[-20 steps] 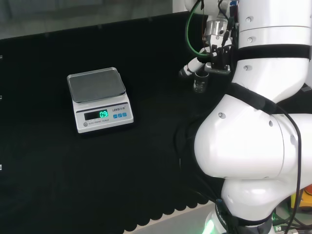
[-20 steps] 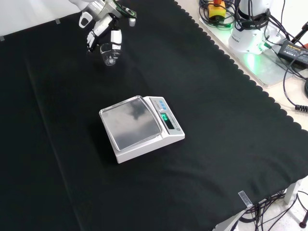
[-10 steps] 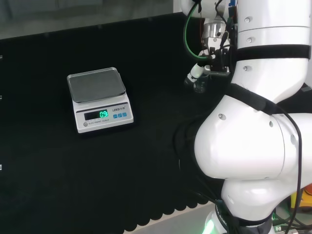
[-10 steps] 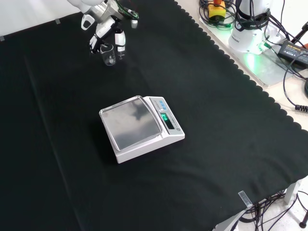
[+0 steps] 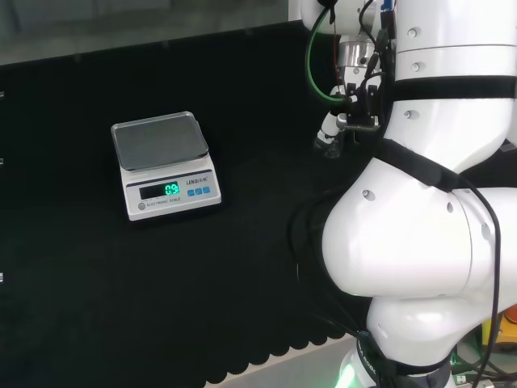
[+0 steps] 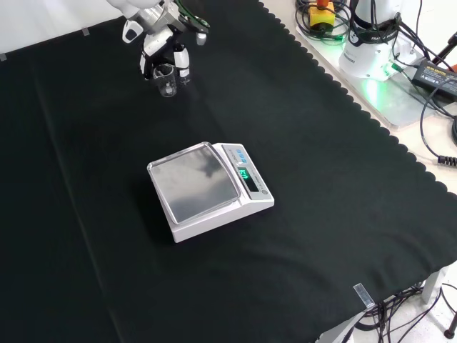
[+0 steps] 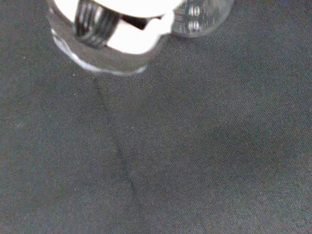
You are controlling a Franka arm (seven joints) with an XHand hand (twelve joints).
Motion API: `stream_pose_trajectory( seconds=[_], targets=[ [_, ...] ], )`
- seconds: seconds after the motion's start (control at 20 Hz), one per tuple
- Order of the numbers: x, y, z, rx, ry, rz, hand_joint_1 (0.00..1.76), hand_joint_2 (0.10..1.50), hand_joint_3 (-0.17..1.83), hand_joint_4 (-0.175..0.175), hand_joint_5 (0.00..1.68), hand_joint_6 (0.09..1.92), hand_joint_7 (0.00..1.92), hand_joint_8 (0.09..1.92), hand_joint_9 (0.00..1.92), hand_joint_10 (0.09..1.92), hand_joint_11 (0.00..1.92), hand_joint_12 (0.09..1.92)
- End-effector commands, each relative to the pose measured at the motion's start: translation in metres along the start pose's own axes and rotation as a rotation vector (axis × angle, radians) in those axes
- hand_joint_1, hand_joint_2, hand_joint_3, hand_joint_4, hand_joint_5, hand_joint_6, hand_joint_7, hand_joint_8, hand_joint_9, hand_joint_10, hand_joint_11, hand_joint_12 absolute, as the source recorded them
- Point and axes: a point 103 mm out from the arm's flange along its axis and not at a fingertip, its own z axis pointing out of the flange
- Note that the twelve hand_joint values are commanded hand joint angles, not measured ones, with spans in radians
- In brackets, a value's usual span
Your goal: Pick up the beaker.
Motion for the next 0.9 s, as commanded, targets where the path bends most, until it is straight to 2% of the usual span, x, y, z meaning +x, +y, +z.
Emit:
stream_pose_trajectory(
  seconds=[0.05,0.3,0.45,0.55,0.75,0.9],
  targets=[
    [0.001,0.001,0.002,-0.073,0.025,0.028,1.14,0.59,0.63,-0.175,0.76,0.77,0.81,0.84,1.2,0.34,1.39,0.69],
    [0.005,0.0,-0.003,-0.104,0.003,0.034,1.19,0.6,0.69,-0.175,0.9,0.76,0.95,0.81,1.33,0.24,1.49,0.62],
    [0.01,-0.008,-0.013,-0.118,-0.026,0.022,1.18,0.89,0.3,-0.175,1.05,0.83,1.0,0.79,1.37,0.18,1.48,0.59],
    [0.016,-0.018,-0.024,-0.135,-0.054,0.013,1.18,0.97,0.18,-0.175,1.07,0.84,1.01,0.79,1.38,0.16,1.48,0.58],
    [0.027,-0.042,-0.05,-0.146,-0.096,-0.004,1.18,0.99,0.13,-0.175,1.08,0.84,1.01,0.79,1.39,0.16,1.48,0.58],
    [0.039,-0.068,-0.075,-0.184,-0.125,-0.01,1.18,1.0,0.13,-0.175,1.08,0.84,1.02,0.8,1.39,0.16,1.48,0.58]
  ],
)
